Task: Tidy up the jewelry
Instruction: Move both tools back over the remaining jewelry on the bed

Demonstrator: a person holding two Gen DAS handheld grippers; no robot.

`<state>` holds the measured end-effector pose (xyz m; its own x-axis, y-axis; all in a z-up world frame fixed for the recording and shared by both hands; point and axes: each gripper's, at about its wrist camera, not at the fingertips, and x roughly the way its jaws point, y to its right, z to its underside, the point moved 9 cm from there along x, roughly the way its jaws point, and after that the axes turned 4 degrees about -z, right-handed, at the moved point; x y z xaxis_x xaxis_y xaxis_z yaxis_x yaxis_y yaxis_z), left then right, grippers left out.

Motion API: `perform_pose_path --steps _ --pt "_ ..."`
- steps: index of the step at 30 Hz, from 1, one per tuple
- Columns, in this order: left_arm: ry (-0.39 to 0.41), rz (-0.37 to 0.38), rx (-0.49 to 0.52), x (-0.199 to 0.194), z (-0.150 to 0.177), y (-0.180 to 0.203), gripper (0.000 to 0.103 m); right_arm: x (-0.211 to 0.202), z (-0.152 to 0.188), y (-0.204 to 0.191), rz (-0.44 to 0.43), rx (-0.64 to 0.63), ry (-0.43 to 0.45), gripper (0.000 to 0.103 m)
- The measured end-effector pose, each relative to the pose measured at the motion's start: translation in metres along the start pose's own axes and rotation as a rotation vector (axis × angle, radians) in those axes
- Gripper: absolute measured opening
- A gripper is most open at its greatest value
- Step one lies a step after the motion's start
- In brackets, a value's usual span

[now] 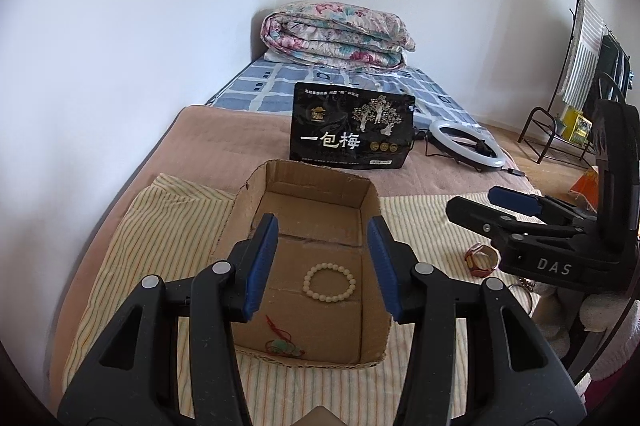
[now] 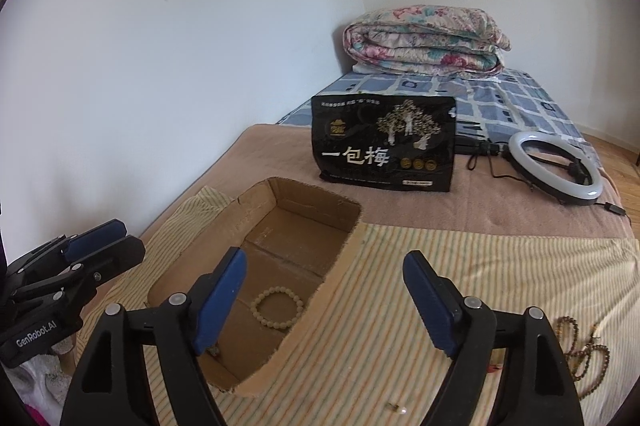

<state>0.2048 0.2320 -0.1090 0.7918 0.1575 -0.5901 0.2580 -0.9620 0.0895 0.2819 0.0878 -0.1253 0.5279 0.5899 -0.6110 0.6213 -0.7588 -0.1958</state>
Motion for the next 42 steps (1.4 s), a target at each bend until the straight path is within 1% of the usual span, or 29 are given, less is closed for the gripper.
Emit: perform_pose_path --steps 4,9,15,21,25,32,36,42 --pt "0.009 0.026 0.025 -0.001 -0.001 0.018 0.047 -0.022 0.002 0.016 0.024 0.015 0.018 0.087" --pt "0.003 0.084 0.048 0.001 0.001 0.048 0.047 -0.051 0.007 0.044 0.062 0.055 0.035 0.090" --pt "-0.018 0.159 0.054 0.002 0.004 0.082 0.047 -0.082 0.020 0.093 0.147 0.092 0.030 0.091" --pt "-0.058 0.207 0.090 0.006 0.018 0.112 0.047 -0.100 0.038 0.149 0.233 0.164 0.007 0.091" --pt "-0.092 0.238 0.112 0.008 0.032 0.130 0.047 -0.108 0.055 0.184 0.271 0.224 -0.014 0.092" --pt "-0.143 0.294 0.149 0.010 0.056 0.161 0.047 -0.112 0.094 0.242 0.319 0.376 -0.065 0.092" --pt "-0.184 0.327 0.185 0.012 0.075 0.180 0.047 -0.106 0.118 0.263 0.300 0.468 -0.124 0.092" --pt "-0.243 0.362 0.233 0.014 0.106 0.204 0.047 -0.099 0.150 0.283 0.316 0.574 -0.192 0.092"
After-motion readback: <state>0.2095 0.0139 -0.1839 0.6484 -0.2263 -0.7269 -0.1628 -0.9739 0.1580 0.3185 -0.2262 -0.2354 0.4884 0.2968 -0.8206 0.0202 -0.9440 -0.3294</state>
